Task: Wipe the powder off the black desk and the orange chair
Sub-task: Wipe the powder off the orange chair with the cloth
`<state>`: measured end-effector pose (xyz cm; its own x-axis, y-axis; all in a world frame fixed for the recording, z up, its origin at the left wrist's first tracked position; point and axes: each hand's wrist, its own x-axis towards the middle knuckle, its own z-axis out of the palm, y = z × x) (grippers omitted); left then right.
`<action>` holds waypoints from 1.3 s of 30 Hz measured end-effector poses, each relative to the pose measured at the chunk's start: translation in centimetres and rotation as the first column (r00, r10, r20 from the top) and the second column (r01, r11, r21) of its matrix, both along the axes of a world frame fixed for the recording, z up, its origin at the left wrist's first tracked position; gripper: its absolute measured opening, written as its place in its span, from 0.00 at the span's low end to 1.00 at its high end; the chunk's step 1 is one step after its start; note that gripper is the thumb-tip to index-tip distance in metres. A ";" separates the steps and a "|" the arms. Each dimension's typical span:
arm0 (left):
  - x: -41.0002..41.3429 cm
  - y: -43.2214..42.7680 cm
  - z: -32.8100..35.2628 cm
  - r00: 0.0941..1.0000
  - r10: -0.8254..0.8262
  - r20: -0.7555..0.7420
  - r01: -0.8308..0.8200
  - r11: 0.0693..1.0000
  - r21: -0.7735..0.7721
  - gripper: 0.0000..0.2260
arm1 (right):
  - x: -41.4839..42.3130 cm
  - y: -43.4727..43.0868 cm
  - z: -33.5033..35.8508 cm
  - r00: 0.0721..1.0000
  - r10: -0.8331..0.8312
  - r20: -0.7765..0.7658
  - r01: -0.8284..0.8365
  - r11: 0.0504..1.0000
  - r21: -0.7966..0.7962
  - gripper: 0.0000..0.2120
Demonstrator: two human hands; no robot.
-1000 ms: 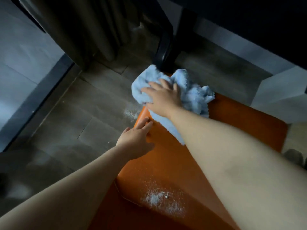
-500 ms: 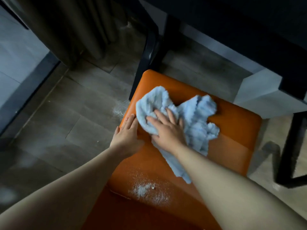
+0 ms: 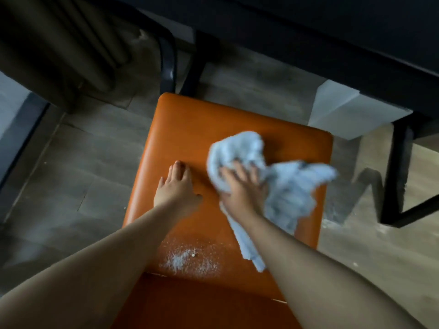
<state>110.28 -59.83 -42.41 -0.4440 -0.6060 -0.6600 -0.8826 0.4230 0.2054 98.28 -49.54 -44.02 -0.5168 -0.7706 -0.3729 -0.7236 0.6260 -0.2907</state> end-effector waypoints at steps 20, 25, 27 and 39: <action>-0.4 0.4 1.2 0.979 -0.125 0.160 0.123 0.992 0.026 0.40 | -0.8 -1.3 0.4 0.916 0.401 0.029 -0.399 0.915 -0.061 0.25; 0.2 0.0 1.5 0.970 -0.180 0.165 0.175 0.984 0.047 0.41 | -9.7 2.3 -0.2 0.977 -0.001 -0.215 0.003 1.000 0.008 0.26; 0.4 0.2 1.3 0.971 -0.180 0.159 0.174 0.984 0.049 0.41 | -12.8 3.8 0.6 0.816 -0.562 -0.139 0.570 0.821 0.030 0.25; 1.1 0.2 0.5 0.980 -0.159 0.118 0.159 0.987 0.009 0.40 | -4.0 2.7 -0.6 0.772 0.634 -0.033 -0.635 0.772 -0.007 0.29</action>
<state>111.41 -59.61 -41.93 -0.4542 -0.5345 -0.7127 -0.8220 0.5600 0.1039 94.31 -46.84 -44.64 0.0822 -0.9331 -0.3501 -0.9625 0.0167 -0.2707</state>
